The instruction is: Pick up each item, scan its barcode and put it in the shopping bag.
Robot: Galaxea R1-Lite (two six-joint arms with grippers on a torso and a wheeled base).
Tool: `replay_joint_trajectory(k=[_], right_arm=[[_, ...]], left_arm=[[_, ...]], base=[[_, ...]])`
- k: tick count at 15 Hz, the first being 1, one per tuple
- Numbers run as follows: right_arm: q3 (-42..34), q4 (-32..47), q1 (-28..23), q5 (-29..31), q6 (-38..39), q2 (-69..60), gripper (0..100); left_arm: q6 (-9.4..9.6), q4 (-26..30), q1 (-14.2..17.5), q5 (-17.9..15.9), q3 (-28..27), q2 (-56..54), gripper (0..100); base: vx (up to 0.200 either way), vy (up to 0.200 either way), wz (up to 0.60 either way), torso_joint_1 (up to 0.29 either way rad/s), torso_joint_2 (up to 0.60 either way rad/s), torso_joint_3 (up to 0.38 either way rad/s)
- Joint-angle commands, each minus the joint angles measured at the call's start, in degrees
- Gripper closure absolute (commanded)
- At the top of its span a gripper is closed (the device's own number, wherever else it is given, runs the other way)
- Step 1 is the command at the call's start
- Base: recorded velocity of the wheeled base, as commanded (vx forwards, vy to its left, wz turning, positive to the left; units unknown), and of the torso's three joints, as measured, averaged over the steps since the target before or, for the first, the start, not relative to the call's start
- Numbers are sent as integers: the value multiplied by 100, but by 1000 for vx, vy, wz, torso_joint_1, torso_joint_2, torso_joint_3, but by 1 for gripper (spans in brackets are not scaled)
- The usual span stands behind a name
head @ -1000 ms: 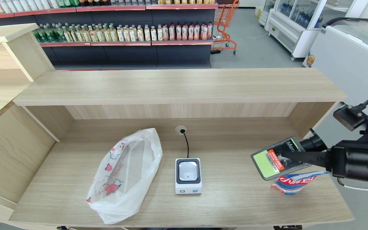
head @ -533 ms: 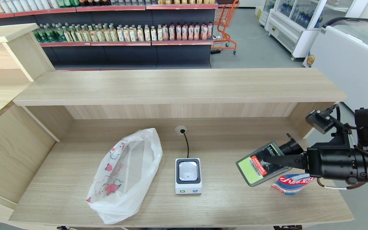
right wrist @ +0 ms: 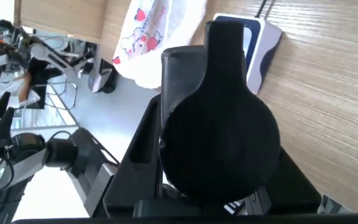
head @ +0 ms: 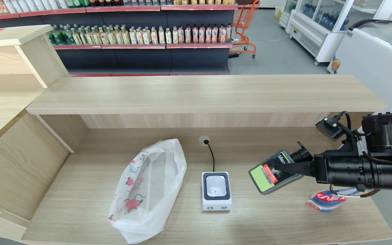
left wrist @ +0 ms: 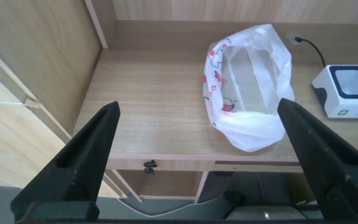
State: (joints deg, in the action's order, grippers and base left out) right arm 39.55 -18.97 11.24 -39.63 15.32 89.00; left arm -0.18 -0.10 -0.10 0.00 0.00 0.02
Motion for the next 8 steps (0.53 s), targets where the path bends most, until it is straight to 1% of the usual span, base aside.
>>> replay_joint_trajectory(k=[1, 3, 4, 6, 8], right_arm=[[203, -10, 10, 114, -3, 267, 100], [255, -2, 89, 395, -21, 513, 100], [282, -2, 142, 579, -38, 706, 100], [370, -10, 291, 667, -47, 1005, 100], [466, -10, 449, 922, -73, 1304, 100]], left_arm=[[1, 1, 1, 0, 0, 6, 0], [1, 1, 1, 0, 0, -2, 0], [18, 1, 1, 0, 0, 6, 0], [27, 1, 1, 0, 0, -2, 0], [27, 1, 1, 0, 0, -2, 0]], base=[[0, 200, 0, -7, -2, 2], [0, 200, 0, 2, 0, 7], [0, 0, 0, 0, 0, 0], [0, 0, 0, 0, 0, 0], [0, 0, 0, 0, 0, 0]])
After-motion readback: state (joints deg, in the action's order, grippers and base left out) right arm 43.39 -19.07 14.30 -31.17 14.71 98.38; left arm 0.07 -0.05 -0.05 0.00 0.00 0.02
